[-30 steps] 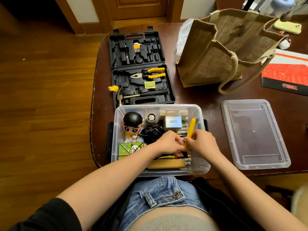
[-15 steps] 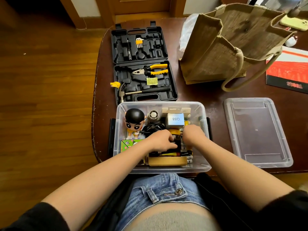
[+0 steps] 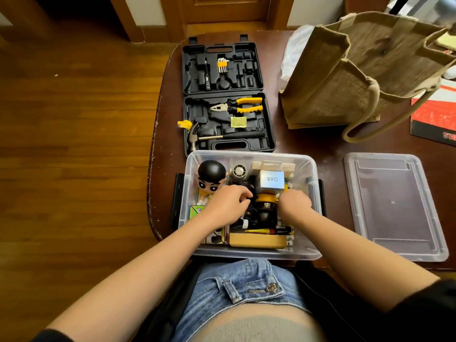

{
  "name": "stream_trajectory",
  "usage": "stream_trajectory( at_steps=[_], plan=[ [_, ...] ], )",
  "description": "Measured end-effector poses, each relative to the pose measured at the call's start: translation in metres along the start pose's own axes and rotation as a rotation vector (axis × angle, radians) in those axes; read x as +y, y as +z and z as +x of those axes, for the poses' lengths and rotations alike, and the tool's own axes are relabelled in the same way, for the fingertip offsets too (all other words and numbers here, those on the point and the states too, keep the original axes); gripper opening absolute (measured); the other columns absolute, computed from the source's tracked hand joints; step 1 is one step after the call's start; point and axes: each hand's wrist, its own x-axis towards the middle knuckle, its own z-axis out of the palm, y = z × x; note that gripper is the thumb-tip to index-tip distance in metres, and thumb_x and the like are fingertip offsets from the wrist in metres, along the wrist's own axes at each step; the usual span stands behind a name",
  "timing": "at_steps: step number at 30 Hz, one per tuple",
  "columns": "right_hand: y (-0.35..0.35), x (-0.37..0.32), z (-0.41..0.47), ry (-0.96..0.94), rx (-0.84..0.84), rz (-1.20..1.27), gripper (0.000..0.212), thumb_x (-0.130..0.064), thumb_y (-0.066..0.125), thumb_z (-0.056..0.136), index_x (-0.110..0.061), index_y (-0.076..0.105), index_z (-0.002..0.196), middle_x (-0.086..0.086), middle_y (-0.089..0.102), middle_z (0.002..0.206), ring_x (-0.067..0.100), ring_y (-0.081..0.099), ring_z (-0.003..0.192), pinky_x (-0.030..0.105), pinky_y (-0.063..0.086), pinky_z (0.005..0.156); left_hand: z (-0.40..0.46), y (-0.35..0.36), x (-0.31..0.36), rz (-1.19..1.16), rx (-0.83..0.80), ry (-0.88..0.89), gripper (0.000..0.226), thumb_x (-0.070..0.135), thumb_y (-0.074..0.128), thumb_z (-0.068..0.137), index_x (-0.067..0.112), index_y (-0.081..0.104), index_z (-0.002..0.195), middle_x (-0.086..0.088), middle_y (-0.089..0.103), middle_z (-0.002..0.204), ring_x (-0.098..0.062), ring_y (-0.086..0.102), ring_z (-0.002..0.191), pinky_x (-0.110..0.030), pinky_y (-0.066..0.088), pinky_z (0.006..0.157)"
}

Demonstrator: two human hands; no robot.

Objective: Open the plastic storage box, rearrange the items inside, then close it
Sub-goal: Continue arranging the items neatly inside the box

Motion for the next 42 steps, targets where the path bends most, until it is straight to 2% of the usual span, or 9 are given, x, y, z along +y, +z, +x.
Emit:
stream_trajectory(
  at_steps=[6,9,15,19,24,28,31,34,42],
  plan=[
    [0.014,0.005,-0.008,-0.040,0.129,0.066,0.013,-0.003,0.053,0.088,-0.008,0.063,0.095,0.005,0.061,0.086,0.023,0.059,0.078,0.029,0.046,0.060,-0.002,-0.005,-0.013,0.255,0.064,-0.030,0.033,0.019,0.056,0.092,0.022,0.061,0.124,0.001,0.060,0.128,-0.018,0.056,0.118,-0.036,0.048,0.094],
    [0.014,-0.001,-0.009,-0.021,0.118,0.086,0.017,0.000,0.050,0.086,-0.010,0.062,0.093,0.004,0.064,0.090,0.024,0.062,0.083,0.028,0.044,0.060,0.002,-0.004,-0.009,0.347,0.069,0.011,0.041,0.015,0.057,0.090,0.024,0.056,0.130,0.003,0.057,0.132,-0.019,0.052,0.122,-0.038,0.047,0.095],
    [0.010,-0.003,-0.003,0.022,0.122,0.367,0.004,-0.015,0.054,0.088,-0.011,0.055,0.087,0.005,0.061,0.085,0.023,0.057,0.075,0.029,0.048,0.061,0.016,-0.004,-0.005,0.503,0.056,0.043,0.045,0.009,0.059,0.088,0.020,0.053,0.132,-0.004,0.059,0.125,-0.028,0.059,0.112,-0.042,0.051,0.088],
    [0.013,-0.004,-0.003,0.037,0.055,0.676,0.022,-0.033,0.063,0.088,-0.011,0.058,0.085,0.007,0.066,0.085,0.024,0.065,0.080,0.031,0.052,0.069,0.021,-0.002,-0.007,0.520,0.072,0.056,0.038,0.003,0.057,0.089,0.016,0.058,0.125,-0.006,0.060,0.120,-0.029,0.059,0.108,-0.041,0.051,0.085],
    [0.023,-0.009,-0.009,0.116,0.117,0.876,0.030,-0.027,0.070,0.084,-0.012,0.053,0.064,0.010,0.068,0.078,0.023,0.066,0.077,0.033,0.051,0.073,0.025,-0.002,-0.007,0.486,0.108,0.070,0.031,0.003,0.053,0.091,0.013,0.060,0.120,-0.008,0.062,0.115,-0.028,0.059,0.106,-0.038,0.050,0.085],
    [0.022,-0.008,-0.012,0.095,0.107,0.887,0.031,-0.025,0.068,0.085,-0.013,0.051,0.062,0.014,0.071,0.084,0.027,0.068,0.084,0.040,0.053,0.082,0.025,-0.001,-0.009,0.455,0.106,0.070,0.035,0.003,0.055,0.090,0.016,0.060,0.122,-0.008,0.062,0.117,-0.027,0.058,0.108,-0.037,0.048,0.087],
    [0.016,-0.003,-0.017,0.042,0.039,0.814,0.022,-0.021,0.064,0.088,-0.014,0.053,0.071,0.012,0.070,0.090,0.026,0.068,0.087,0.042,0.053,0.084,0.023,-0.003,-0.009,0.413,0.090,0.060,0.038,0.004,0.056,0.089,0.018,0.060,0.124,-0.008,0.062,0.119,-0.027,0.058,0.109,-0.037,0.048,0.087],
    [0.012,0.006,-0.025,-0.040,0.104,0.723,0.016,-0.026,0.059,0.090,-0.014,0.056,0.099,0.005,0.068,0.091,0.021,0.065,0.085,0.033,0.051,0.075,0.020,-0.004,-0.008,0.360,0.070,0.026,0.039,0.011,0.058,0.088,0.023,0.058,0.126,-0.005,0.058,0.124,-0.025,0.058,0.110,-0.037,0.048,0.087],
    [0.018,0.033,-0.056,-0.230,0.467,1.362,0.015,-0.012,0.052,0.094,-0.020,0.061,0.103,-0.001,0.067,0.066,0.007,0.059,0.052,0.022,0.054,0.055,0.006,-0.004,0.015,0.122,0.106,0.042,0.024,0.019,0.055,0.092,0.026,0.066,0.112,0.004,0.064,0.118,-0.013,0.061,0.098,-0.034,0.051,0.086]
  ],
)
